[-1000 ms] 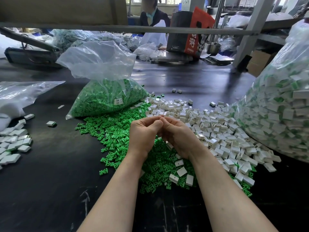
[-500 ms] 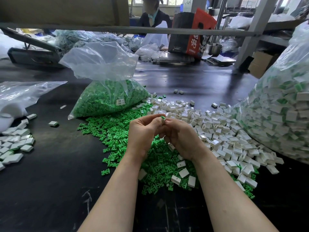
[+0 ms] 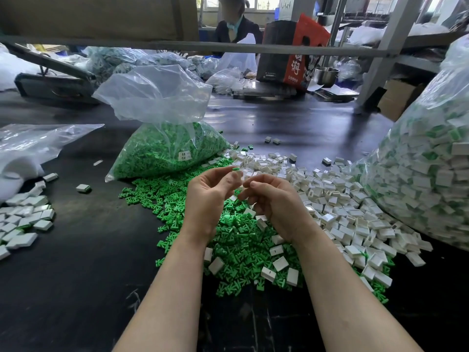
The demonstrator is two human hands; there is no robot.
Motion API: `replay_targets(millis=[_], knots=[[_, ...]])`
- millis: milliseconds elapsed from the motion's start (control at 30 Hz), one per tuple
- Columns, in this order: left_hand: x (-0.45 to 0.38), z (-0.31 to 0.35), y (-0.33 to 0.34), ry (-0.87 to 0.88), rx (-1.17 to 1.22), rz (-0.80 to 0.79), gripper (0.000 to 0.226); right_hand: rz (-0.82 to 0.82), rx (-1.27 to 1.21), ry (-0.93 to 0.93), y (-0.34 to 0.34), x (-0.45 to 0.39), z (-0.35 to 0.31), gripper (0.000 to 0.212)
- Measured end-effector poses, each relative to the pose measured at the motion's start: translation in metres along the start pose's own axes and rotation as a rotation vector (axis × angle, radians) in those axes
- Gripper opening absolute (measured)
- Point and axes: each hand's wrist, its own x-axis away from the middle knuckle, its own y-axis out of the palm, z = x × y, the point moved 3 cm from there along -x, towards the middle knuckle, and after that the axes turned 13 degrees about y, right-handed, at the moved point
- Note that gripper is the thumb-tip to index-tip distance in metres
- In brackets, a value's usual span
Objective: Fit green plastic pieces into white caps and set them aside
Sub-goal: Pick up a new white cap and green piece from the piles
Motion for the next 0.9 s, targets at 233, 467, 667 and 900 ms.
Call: replay_targets(millis=[233, 467, 667, 900], knots=[[-0.019, 0.006, -0.079, 0.035, -0.409, 0.323, 0.009, 0.215, 0.108, -0.132, -0.005, 0.005, -0.011, 0.016], [-0.011, 0.011, -0.150, -0.158, -1.026, 0.637, 0.012, 0.436, 0.323, -0.182, -0.022, 0.006, -0.012, 0.015], [-0.003, 0.016, -0.157, -0.308, -1.282, 0.660, 0.018, 0.569, 0.544, -0.170, -0.033, 0.005, -0.013, 0.012], [-0.005, 0.018, -0.151, -0.342, -1.361, 0.595, 0.031, 0.630, 0.955, -0.159, -0.031, 0.006, -0.013, 0.009]])
